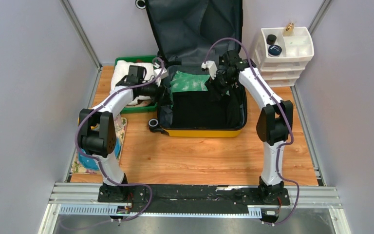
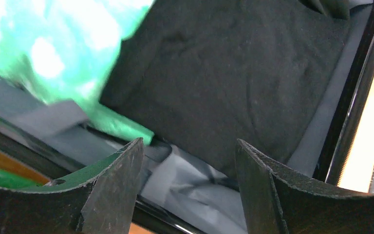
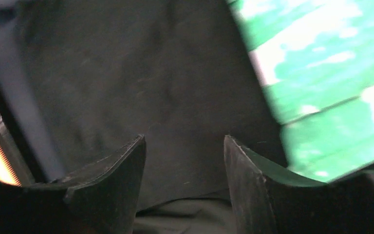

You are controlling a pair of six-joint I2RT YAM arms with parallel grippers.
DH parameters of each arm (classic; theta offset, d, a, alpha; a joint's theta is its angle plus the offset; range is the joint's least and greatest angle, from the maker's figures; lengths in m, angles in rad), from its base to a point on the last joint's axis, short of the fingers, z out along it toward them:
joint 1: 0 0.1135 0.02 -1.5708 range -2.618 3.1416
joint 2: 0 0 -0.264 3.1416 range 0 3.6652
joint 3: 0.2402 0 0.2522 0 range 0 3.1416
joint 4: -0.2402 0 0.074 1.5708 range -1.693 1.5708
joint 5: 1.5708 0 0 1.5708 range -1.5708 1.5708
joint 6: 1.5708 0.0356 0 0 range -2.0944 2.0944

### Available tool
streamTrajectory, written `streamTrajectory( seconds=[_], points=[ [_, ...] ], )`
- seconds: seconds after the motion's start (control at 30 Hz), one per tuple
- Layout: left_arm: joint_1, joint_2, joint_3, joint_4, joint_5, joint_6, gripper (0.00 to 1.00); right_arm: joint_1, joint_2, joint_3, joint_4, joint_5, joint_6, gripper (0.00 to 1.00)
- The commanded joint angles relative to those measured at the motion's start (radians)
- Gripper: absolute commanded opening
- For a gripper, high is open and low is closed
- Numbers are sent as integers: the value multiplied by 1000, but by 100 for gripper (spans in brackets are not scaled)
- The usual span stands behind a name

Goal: Open, take out, and arrange the luggage

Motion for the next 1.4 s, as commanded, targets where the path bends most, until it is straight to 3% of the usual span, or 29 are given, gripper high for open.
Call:
streamTrajectory(
  seconds=[0.0,0.1,0.3,0.37,0.4,0.47,0.57,0.77,0.87,0.97,1.17,1.37],
  points=[
    [44,-104,-103,204,25,-174,75,81,-185,-220,15,-118,-97,57],
    [76,-130,-156,298,-12,-278,75,150,-263,-372,112,-90,-150,49],
    [165,-122,-153,367,-47,-461,74,265,-219,-400,198,-111,-143,46],
    [188,-121,-154,367,-56,-484,74,299,-182,-386,205,-112,-146,50],
    [202,-122,-156,367,-59,-502,74,310,-171,-380,202,-110,-152,62],
    [216,-133,-172,369,-64,-518,74,334,-139,-375,195,-106,-175,71],
    [233,-156,-203,375,-75,-524,74,350,-108,-391,215,-72,-190,73],
    [236,-191,-251,381,-75,-501,73,347,-62,-424,293,75,-178,61],
    [234,-195,-257,380,-58,-492,73,347,-84,-429,342,126,-172,42],
    [236,-201,-274,399,2,-473,69,340,-99,-377,353,152,-134,0],
    [224,-256,-361,501,109,-351,68,250,-136,-247,350,28,27,0],
    [175,-314,-418,476,197,-84,74,199,-173,-250,353,-49,47,0]
  ],
)
